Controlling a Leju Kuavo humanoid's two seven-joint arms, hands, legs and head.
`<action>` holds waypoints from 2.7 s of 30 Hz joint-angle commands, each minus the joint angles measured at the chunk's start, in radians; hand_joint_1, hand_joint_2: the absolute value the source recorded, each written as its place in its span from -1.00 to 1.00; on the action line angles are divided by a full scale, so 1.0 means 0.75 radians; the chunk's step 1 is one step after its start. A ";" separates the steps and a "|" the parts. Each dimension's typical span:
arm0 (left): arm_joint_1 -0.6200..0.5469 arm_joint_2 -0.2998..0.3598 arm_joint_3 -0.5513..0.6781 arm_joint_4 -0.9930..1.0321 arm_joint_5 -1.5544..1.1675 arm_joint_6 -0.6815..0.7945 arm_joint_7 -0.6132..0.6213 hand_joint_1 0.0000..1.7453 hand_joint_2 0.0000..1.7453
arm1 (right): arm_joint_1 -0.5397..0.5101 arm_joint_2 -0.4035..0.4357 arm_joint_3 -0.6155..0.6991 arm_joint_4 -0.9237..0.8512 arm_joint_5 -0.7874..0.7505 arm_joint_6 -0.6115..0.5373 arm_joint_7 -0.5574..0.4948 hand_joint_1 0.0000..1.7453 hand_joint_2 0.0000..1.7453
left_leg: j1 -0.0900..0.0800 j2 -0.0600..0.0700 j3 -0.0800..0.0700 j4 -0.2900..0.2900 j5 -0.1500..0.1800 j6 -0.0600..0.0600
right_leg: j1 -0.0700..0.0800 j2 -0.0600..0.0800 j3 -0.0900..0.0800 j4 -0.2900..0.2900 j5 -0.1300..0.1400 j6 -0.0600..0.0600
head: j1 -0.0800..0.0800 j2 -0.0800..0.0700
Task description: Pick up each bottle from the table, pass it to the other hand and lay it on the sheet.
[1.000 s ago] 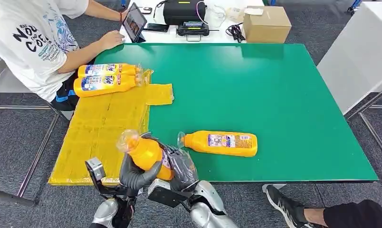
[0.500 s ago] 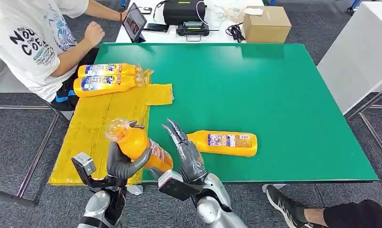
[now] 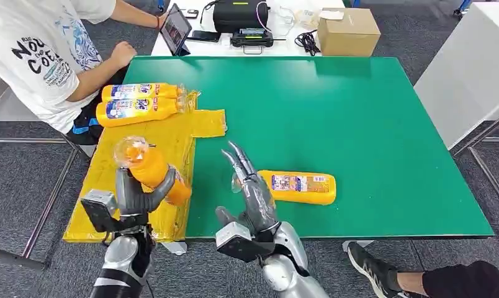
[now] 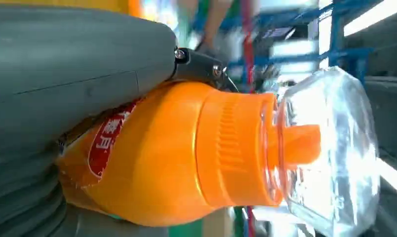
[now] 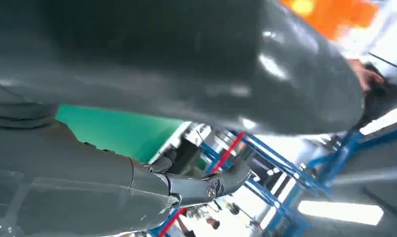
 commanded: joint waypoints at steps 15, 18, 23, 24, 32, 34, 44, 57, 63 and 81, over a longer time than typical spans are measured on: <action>-0.618 0.298 -0.230 0.828 -1.521 0.302 0.463 1.00 1.00 | -0.126 -0.033 -0.020 -0.178 -0.112 0.039 -0.029 -1.00 -1.00 | 0.002 0.005 0.006 0.000 0.001 -0.002 | 0.002 0.000 0.005 0.001 0.002 -0.006 | 0.000 0.000; -0.676 0.332 -0.285 0.956 -1.646 0.232 0.505 1.00 1.00 | -0.126 -0.032 -0.019 -0.170 -0.118 0.081 -0.023 -1.00 -1.00 | 0.002 0.003 0.005 0.000 0.002 -0.002 | 0.002 0.000 0.005 0.001 0.002 -0.006 | 0.001 0.000; -0.723 0.376 -0.339 1.156 -1.735 0.114 0.499 1.00 1.00 | -0.125 -0.026 -0.005 -0.114 -0.117 0.118 -0.034 -1.00 -1.00 | 0.002 0.006 0.005 0.000 0.002 -0.002 | 0.003 0.001 0.005 0.001 0.002 -0.007 | 0.000 0.000; -0.736 0.378 -0.362 1.187 -1.766 0.062 0.519 1.00 1.00 | -0.125 -0.023 -0.005 -0.107 -0.117 0.117 -0.034 -1.00 -1.00 | 0.004 0.008 0.010 0.000 0.000 -0.004 | 0.004 0.003 0.009 0.001 0.001 -0.009 | 0.001 0.000; -0.736 0.361 -0.341 1.229 -1.721 -0.043 0.516 1.00 1.00 | -0.134 -0.016 0.014 -0.060 -0.114 0.156 -0.023 -1.00 -1.00 | 0.004 0.006 0.009 0.001 0.000 -0.003 | 0.004 0.001 0.008 0.001 0.000 -0.007 | 0.001 0.000; -0.725 0.354 -0.304 1.235 -1.679 -0.054 0.499 1.00 1.00 | -0.131 -0.013 0.016 -0.043 -0.114 0.158 -0.022 -1.00 -1.00 | 0.004 0.008 0.011 0.000 -0.001 -0.003 | 0.004 0.004 0.011 -0.001 0.001 -0.008 | 0.000 0.000; -0.691 0.316 -0.150 1.230 -1.484 -0.160 0.402 0.24 1.00 | -0.139 -0.013 0.022 -0.003 -0.108 0.182 -0.010 -1.00 -1.00 | 0.003 0.008 0.011 -0.001 0.001 -0.003 | 0.003 0.004 0.010 -0.001 0.002 -0.007 | 0.000 0.000; -0.594 0.281 0.057 1.180 -0.969 -0.587 0.071 -1.00 1.00 | -0.196 0.002 0.041 0.154 -0.147 0.214 -0.022 -1.00 -1.00 | 0.002 0.005 0.016 -0.003 0.001 -0.002 | 0.002 0.005 0.016 -0.002 0.002 -0.007 | 0.000 0.000; -0.595 0.281 0.057 1.179 -0.969 -0.587 0.071 -1.00 1.00 | -0.196 0.002 0.041 0.153 -0.147 0.214 -0.022 -1.00 -1.00 | 0.002 0.004 0.017 -0.002 0.002 -0.003 | 0.002 0.004 0.017 -0.001 0.003 -0.008 | 0.000 0.000; -0.558 0.274 0.149 1.145 -0.641 -0.943 -0.071 -1.00 1.00 | -0.221 0.007 0.046 0.215 -0.166 0.228 -0.032 -1.00 -1.00 | 0.002 0.004 0.022 -0.003 0.002 -0.003 | 0.002 0.004 0.022 -0.002 0.003 -0.007 | 0.000 0.000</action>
